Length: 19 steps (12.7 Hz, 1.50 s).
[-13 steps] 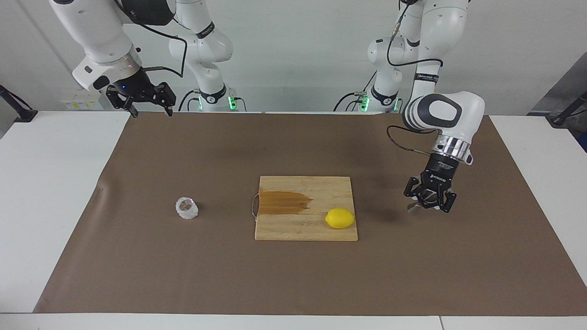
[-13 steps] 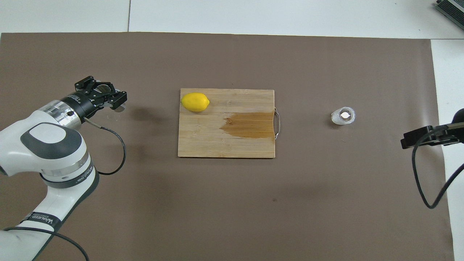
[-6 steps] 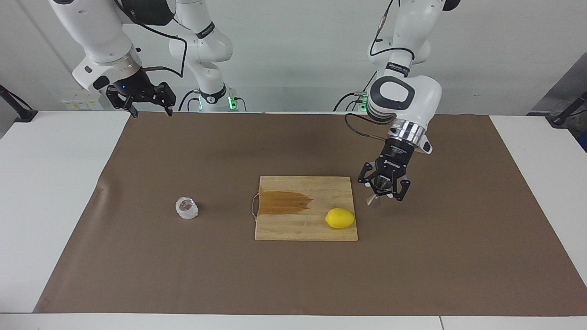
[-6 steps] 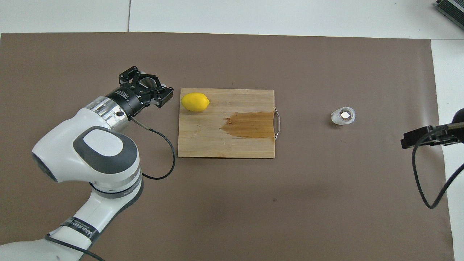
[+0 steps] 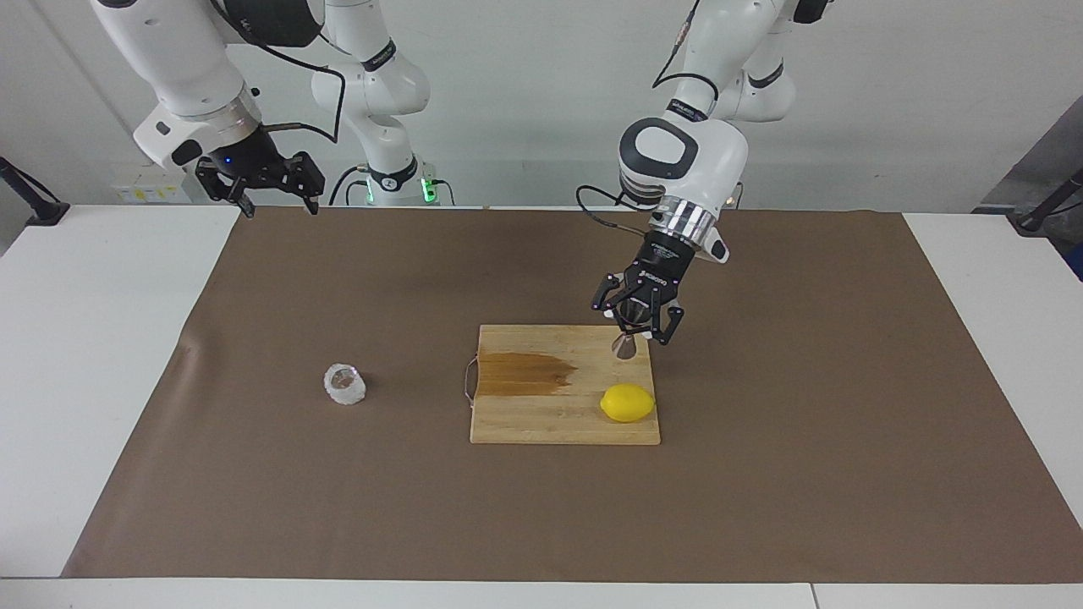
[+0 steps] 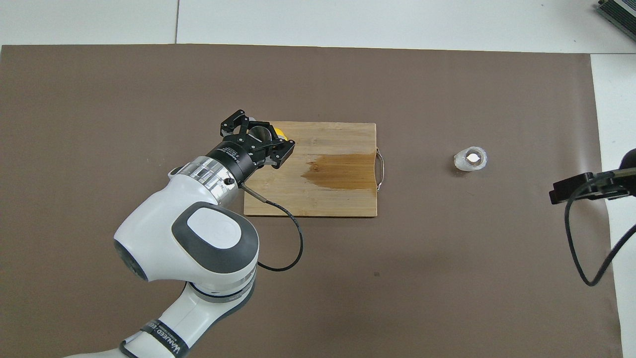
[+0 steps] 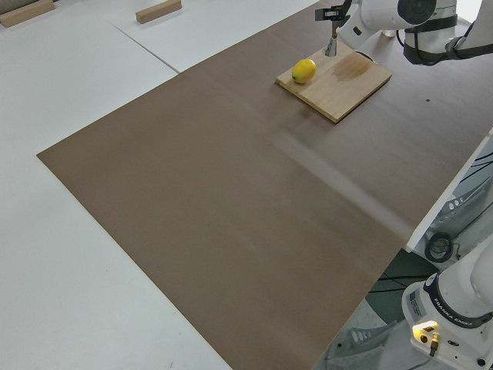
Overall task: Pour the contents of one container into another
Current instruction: 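Lower the metal cup upright onto the board beside the lemon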
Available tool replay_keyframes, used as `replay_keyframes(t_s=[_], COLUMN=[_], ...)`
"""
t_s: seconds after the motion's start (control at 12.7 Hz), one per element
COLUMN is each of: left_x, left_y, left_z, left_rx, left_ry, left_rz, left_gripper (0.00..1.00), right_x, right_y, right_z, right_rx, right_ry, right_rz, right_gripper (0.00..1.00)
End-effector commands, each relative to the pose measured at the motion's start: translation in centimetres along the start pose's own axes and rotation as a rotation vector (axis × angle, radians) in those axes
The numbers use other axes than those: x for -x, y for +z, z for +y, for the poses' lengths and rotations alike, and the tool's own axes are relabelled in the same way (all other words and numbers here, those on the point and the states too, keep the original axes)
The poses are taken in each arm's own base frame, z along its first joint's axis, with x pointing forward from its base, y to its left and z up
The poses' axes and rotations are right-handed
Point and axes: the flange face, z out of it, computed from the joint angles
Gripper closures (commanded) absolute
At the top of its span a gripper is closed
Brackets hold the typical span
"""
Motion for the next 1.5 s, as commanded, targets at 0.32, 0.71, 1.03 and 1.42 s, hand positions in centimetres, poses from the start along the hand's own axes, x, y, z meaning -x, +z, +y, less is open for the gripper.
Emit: replay_keyframes(t_s=[0.32,0.71,1.03,1.42], left_x=[2.9,1.8,1.5,-0.2], left_y=[1.4,4.4,7.4,10.2], left_z=[-1.6,-2.9,-4.8,-7.8], left_rx=[-0.026,-0.080,-0.122,-0.116], left_ry=[-0.066,-0.010,0.061,0.115], left_rz=[-0.061,-0.031,-0.022,0.004], left_gripper=[1.00,1.00,1.00,1.00], right_x=[0.0,0.0,0.0,0.0], right_y=[-0.2,-0.2,-0.2,-0.2], right_z=[0.0,0.0,0.0,0.0], right_rx=[-0.022,-0.022,-0.022,-0.022], right_ry=[0.016,0.016,0.016,0.016], right_rz=[0.003,0.003,0.003,0.003], right_gripper=[0.00,0.00,0.00,0.00])
